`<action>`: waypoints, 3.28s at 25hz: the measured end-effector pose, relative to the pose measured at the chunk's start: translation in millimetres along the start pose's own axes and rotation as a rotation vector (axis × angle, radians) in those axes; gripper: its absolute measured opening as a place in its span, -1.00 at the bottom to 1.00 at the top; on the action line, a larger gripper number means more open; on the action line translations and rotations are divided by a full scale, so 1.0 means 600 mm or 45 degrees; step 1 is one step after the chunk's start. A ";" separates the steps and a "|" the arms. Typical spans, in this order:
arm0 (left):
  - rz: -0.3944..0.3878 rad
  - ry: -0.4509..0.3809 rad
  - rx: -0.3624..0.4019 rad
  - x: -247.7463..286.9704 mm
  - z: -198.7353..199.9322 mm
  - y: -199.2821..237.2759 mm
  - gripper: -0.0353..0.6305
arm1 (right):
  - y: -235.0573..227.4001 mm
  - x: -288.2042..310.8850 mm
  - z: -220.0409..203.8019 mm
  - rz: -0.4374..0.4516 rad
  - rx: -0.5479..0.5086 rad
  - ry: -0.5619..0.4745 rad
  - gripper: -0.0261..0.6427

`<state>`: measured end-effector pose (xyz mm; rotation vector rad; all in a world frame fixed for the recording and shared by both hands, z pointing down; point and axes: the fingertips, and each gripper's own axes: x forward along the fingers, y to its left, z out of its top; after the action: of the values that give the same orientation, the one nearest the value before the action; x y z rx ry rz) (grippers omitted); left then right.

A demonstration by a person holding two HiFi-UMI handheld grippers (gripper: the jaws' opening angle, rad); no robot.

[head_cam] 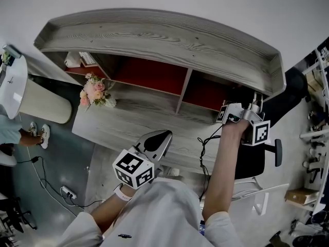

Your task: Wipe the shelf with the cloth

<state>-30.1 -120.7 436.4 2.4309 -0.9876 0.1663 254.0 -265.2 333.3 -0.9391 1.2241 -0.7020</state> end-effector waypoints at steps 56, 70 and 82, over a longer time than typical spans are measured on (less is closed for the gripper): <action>0.104 0.023 -0.021 -0.034 -0.025 0.022 -0.89 | -0.197 -0.077 -0.306 -0.199 -0.518 1.075 -0.75; 0.093 0.039 -0.013 -0.027 -0.029 0.013 -0.89 | -0.295 -0.110 -0.324 -0.476 -1.042 1.406 -0.75; 0.118 0.060 0.013 -0.043 -0.032 0.016 -0.89 | -0.341 -0.050 -0.303 -0.596 -1.214 1.359 -0.73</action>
<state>-54.0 -101.2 449.1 2.3800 -1.0814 0.2603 77.9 -372.8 515.8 -1.7692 2.4330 -1.0670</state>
